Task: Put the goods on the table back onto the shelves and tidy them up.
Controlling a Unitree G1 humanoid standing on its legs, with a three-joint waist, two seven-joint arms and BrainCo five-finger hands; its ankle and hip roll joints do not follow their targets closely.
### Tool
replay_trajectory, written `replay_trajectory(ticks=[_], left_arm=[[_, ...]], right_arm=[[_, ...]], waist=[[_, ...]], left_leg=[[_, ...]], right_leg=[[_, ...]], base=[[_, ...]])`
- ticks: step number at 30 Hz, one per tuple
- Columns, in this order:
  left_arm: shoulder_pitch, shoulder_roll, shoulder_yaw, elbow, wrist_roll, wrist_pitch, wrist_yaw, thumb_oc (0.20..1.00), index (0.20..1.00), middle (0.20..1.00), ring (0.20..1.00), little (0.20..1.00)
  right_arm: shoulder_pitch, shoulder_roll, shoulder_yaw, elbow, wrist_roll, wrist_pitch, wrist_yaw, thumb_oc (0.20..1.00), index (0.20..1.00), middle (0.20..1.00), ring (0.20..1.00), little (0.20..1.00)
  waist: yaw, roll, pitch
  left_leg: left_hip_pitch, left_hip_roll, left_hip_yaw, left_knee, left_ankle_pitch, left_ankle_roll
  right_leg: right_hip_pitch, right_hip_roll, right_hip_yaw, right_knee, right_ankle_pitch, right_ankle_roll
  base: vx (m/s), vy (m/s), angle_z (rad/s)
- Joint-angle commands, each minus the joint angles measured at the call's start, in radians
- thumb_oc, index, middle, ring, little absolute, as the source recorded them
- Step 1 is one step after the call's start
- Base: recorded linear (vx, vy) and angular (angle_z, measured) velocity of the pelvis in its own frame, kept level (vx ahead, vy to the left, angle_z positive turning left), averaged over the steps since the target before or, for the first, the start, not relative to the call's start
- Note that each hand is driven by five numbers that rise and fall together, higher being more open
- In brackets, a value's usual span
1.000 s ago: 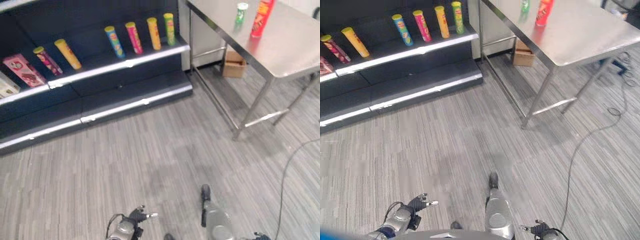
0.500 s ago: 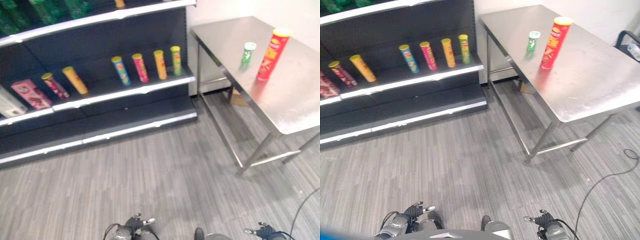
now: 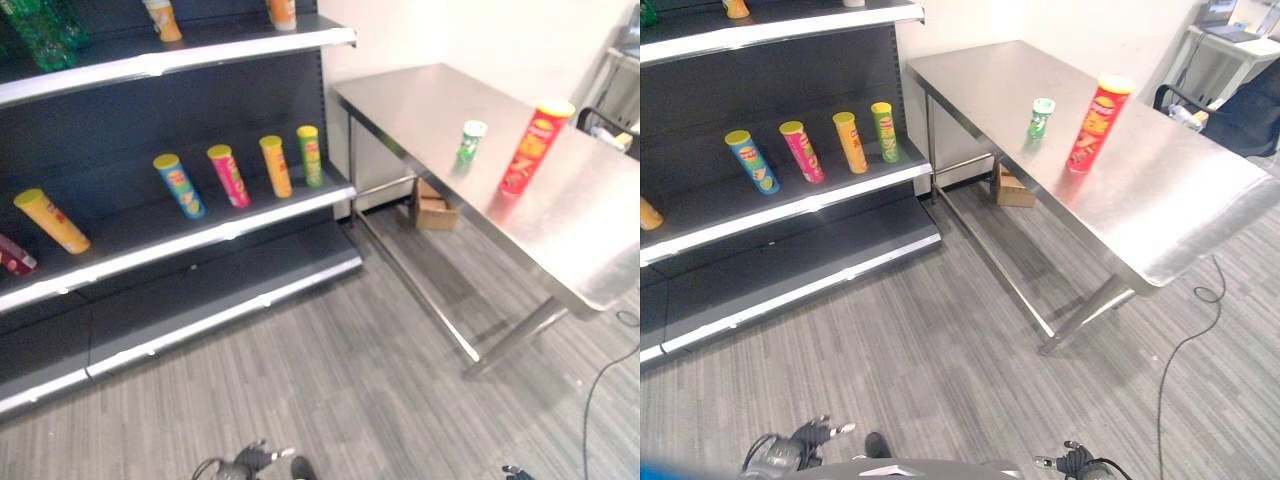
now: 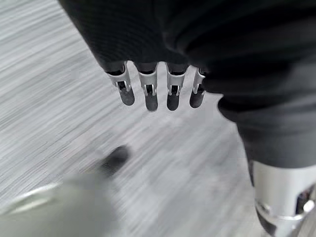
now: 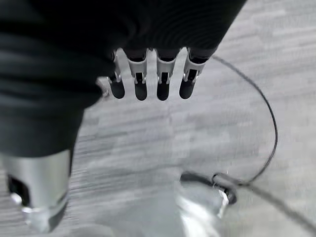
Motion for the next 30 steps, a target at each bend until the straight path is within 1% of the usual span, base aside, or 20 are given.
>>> replay_trajectory(ticks=[1, 2, 3, 4, 5, 6, 7, 8, 9, 10, 12, 13, 15, 19, 22, 24, 27, 28, 29, 30], left_arm=[[-0.016, -0.002, 0.023, 0.002, 0.005, -0.020, 0.019, 1.000, 1.000, 1.000, 1.000, 1.000], [-0.023, -0.002, 0.021, 0.002, 0.003, -0.022, 0.021, 1.000, 1.000, 1.000, 1.000, 1.000], [-0.032, -0.002, 0.017, 0.001, -0.001, -0.024, 0.021, 1.000, 1.000, 1.000, 1.000, 1.000], [-0.041, -0.002, 0.012, 0.001, -0.005, -0.027, 0.023, 1.000, 1.000, 1.000, 1.000, 1.000], [-0.042, -0.002, 0.012, 0.001, -0.005, -0.027, 0.023, 1.000, 1.000, 1.000, 1.000, 1.000], [-0.054, -0.004, 0.004, -0.002, -0.003, -0.031, 0.023, 1.000, 1.000, 1.000, 1.000, 1.000], [-0.061, -0.005, -0.002, -0.005, -0.005, -0.035, 0.026, 1.000, 1.000, 1.000, 1.000, 1.000], [-0.071, -0.006, -0.004, -0.011, 0.001, -0.036, 0.026, 1.000, 1.000, 1.000, 1.000, 1.000], [-0.075, -0.008, -0.001, -0.014, 0.000, -0.037, 0.024, 1.000, 1.000, 1.000, 1.000, 1.000], [-0.075, -0.008, -0.001, -0.014, 0.000, -0.037, 0.024, 1.000, 1.000, 1.000, 1.000, 1.000], [-0.072, -0.014, -0.007, -0.023, 0.010, -0.041, 0.021, 1.000, 1.000, 1.000, 1.000, 1.000], [-0.072, -0.014, -0.007, -0.024, 0.010, -0.041, 0.021, 1.000, 1.000, 1.000, 1.000, 1.000], [-0.064, -0.023, -0.005, -0.017, 0.022, -0.038, 0.015, 1.000, 1.000, 1.000, 1.000, 1.000], [-0.065, -0.033, -0.006, -0.001, 0.028, -0.033, 0.011, 1.000, 1.000, 1.000, 1.000, 1.000], [-0.070, -0.035, -0.012, -0.001, 0.027, -0.033, 0.010, 1.000, 1.000, 1.000, 1.000, 1.000], [-0.074, -0.033, -0.011, -0.005, 0.019, -0.031, 0.010, 1.000, 1.000, 1.000, 1.000, 1.000], [-0.069, -0.030, -0.018, -0.024, 0.011, -0.030, 0.013, 1.000, 1.000, 1.000, 1.000, 1.000], [-0.067, -0.030, -0.021, -0.028, 0.008, -0.030, 0.016, 1.000, 1.000, 1.000, 1.000, 1.000], [-0.066, -0.031, -0.022, -0.031, 0.006, -0.030, 0.019, 1.000, 1.000, 1.000, 1.000, 1.000], [-0.062, -0.029, -0.020, -0.031, 0.008, -0.028, 0.022, 1.000, 1.000, 1.000, 1.000, 1.000]], right_arm=[[-0.083, -0.052, -0.016, -0.015, 0.002, -0.008, -0.018, 1.000, 1.000, 1.000, 1.000, 1.000], [-0.082, -0.051, -0.017, -0.010, 0.005, -0.007, -0.021, 1.000, 1.000, 1.000, 1.000, 1.000], [-0.081, -0.051, -0.016, -0.007, 0.005, -0.008, -0.023, 1.000, 1.000, 1.000, 1.000, 1.000], [-0.083, -0.050, -0.015, -0.005, 0.007, -0.007, -0.024, 1.000, 1.000, 1.000, 1.000, 1.000], [-0.084, -0.050, -0.015, -0.005, 0.007, -0.007, -0.025, 1.000, 1.000, 1.000, 1.000, 1.000], [-0.085, -0.050, -0.017, 0.005, 0.010, -0.004, -0.031, 1.000, 1.000, 1.000, 1.000, 1.000], [-0.085, -0.051, -0.018, 0.014, 0.012, -0.003, -0.033, 1.000, 1.000, 1.000, 1.000, 1.000], [-0.085, -0.053, -0.020, 0.019, 0.019, 0.001, -0.035, 1.000, 1.000, 1.000, 1.000, 1.000], [-0.085, -0.052, -0.023, 0.022, 0.024, 0.002, -0.035, 1.000, 1.000, 1.000, 1.000, 1.000], [-0.085, -0.052, -0.023, 0.022, 0.024, 0.002, -0.035, 1.000, 1.000, 1.000, 1.000, 1.000], [-0.072, -0.055, -0.022, 0.024, 0.019, 0.005, -0.033, 1.000, 1.000, 1.000, 1.000, 1.000], [-0.072, -0.055, -0.022, 0.023, 0.019, 0.005, -0.033, 1.000, 1.000, 1.000, 1.000, 1.000], [-0.050, -0.055, -0.027, 0.029, 0.018, 0.005, -0.031, 1.000, 1.000, 1.000, 1.000, 1.000], [-0.048, -0.060, -0.024, 0.030, 0.015, 0.003, -0.028, 1.000, 1.000, 1.000, 1.000, 1.000], [-0.052, -0.064, -0.013, 0.028, 0.010, 0.002, -0.031, 1.000, 1.000, 1.000, 1.000, 1.000], [-0.057, -0.068, -0.005, 0.018, 0.010, -0.001, -0.031, 1.000, 1.000, 1.000, 1.000, 1.000], [-0.057, -0.075, 0.011, 0.008, 0.003, -0.002, -0.031, 1.000, 1.000, 1.000, 1.000, 1.000], [-0.060, -0.081, 0.015, 0.000, 0.006, -0.002, -0.032, 1.000, 1.000, 1.000, 1.000, 1.000], [-0.062, -0.080, 0.016, -0.003, 0.009, 0.000, -0.032, 1.000, 1.000, 1.000, 1.000, 1.000], [-0.062, -0.083, 0.017, -0.002, 0.009, 0.001, -0.033, 1.000, 1.000, 1.000, 1.000, 1.000]], waist=[[0.018, 0.022, 0.061], [0.013, 0.025, 0.059], [0.005, 0.032, 0.059], [-0.006, 0.035, 0.064], [-0.008, 0.038, 0.064], [-0.026, 0.038, 0.068], [-0.042, 0.039, 0.073], [-0.059, 0.031, 0.078], [-0.063, 0.025, 0.080], [-0.063, 0.025, 0.080], [-0.066, 0.017, 0.079], [-0.067, 0.017, 0.079], [-0.064, 0.015, 0.061], [-0.065, 0.023, 0.050], [-0.060, 0.014, 0.055], [-0.054, 0.008, 0.069], [-0.037, 0.001, 0.100], [-0.029, -0.009, 0.114], [-0.030, -0.023, 0.119], [-0.027, -0.031, 0.123]], left_leg=[[0.000, 0.026, 0.055, 0.008, 0.000, -0.082], [0.006, 0.024, 0.060, 0.008, -0.009, -0.088], [0.008, 0.028, 0.059, 0.008, -0.014, -0.096], [0.011, 0.035, 0.065, 0.008, -0.019, -0.106], [0.010, 0.039, 0.064, 0.008, -0.018, -0.108], [0.017, 0.040, 0.067, 0.008, -0.029, -0.122], [0.028, 0.044, 0.072, 0.008, -0.040, -0.132], [0.046, 0.036, 0.071, 0.008, -0.060, -0.141], [0.060, 0.032, 0.079, 0.008, -0.068, -0.144], [0.060, 0.033, 0.079, 0.008, -0.068, -0.144], [0.084, 0.016, 0.084, 0.008, -0.093, -0.142], [0.084, 0.016, 0.083, 0.008, -0.094, -0.141], [0.111, 0.010, 0.072, 0.012, -0.106, -0.145], [0.112, 0.042, 0.080, 0.064, -0.114, -0.163], [0.075, 0.096, 0.085, 0.201, -0.132, -0.202], [0.030, 0.168, 0.080, 0.372, -0.101, -0.247], [-0.026, 0.252, 0.046, 0.605, 0.010, -0.296], [-0.062, 0.257, 0.029, 0.683, 0.054, -0.300], [-0.089, 0.259, 0.023, 0.719, 0.085, -0.300], [-0.108, 0.267, 0.023, 0.761, 0.094, -0.300]], right_leg=[[0.012, -0.057, -0.119, -0.152, 0.231, -0.002], [0.004, -0.069, -0.163, -0.199, 0.204, -0.012], [-0.008, -0.067, -0.200, -0.254, 0.160, -0.027], [-0.031, -0.054, -0.218, -0.318, 0.122, -0.037], [-0.028, -0.050, -0.223, -0.324, 0.122, -0.040], [-0.054, -0.026, -0.231, -0.475, 0.121, -0.033], [-0.065, 0.006, -0.230, -0.596, 0.153, -0.025], [-0.084, 0.034, -0.206, -0.721, 0.198, -0.003], [-0.096, 0.033, -0.219, -0.771, 0.232, 0.011], [-0.095, 0.034, -0.219, -0.772, 0.233, 0.011], [-0.093, 0.022, -0.256, -0.809, 0.259, 0.019], [-0.091, 0.022, -0.257, -0.811, 0.260, 0.019], [-0.057, 0.027, -0.275, -0.825, 0.279, 0.013], [-0.024, 0.052, -0.291, -0.822, 0.264, -0.004], [0.023, 0.072, -0.298, -0.834, 0.227, -0.033], [0.070, 0.100, -0.303, -0.844, 0.187, -0.066], [0.142, 0.138, -0.293, -0.856, 0.131, -0.116], [0.163, 0.138, -0.282, -0.857, 0.119, -0.129], [0.168, 0.130, -0.283, -0.862, 0.124, -0.144], [0.182, 0.132, -0.278, -0.867, 0.119, -0.150]], base=[[0.24, 0.144, -0.16], [0.31, 0.131, -0.37], [0.19, -0.014, -0.36], [0.12, -0.033, -0.31], [0.16, -0.076, -0.29], [0.18, -0.103, -0.02], [0.30, -0.146, 0.31], [0.27, -0.123, 0.45], [0.19, -0.083, 0.27], [0.14, -0.055, -0.09], [0.15, -0.071, -0.19], [0.22, -0.135, 0.06], [0.23, -0.176, 0.25], [0.14, -0.201, 0.20], [0.10, -0.260, 0.02], [0.10, -0.303, 0.02], [0.11, -0.231, -0.05], [0.04, -0.159, -0.31], [0.04, -0.136, -0.38], [0.07, -0.113, -0.43]])
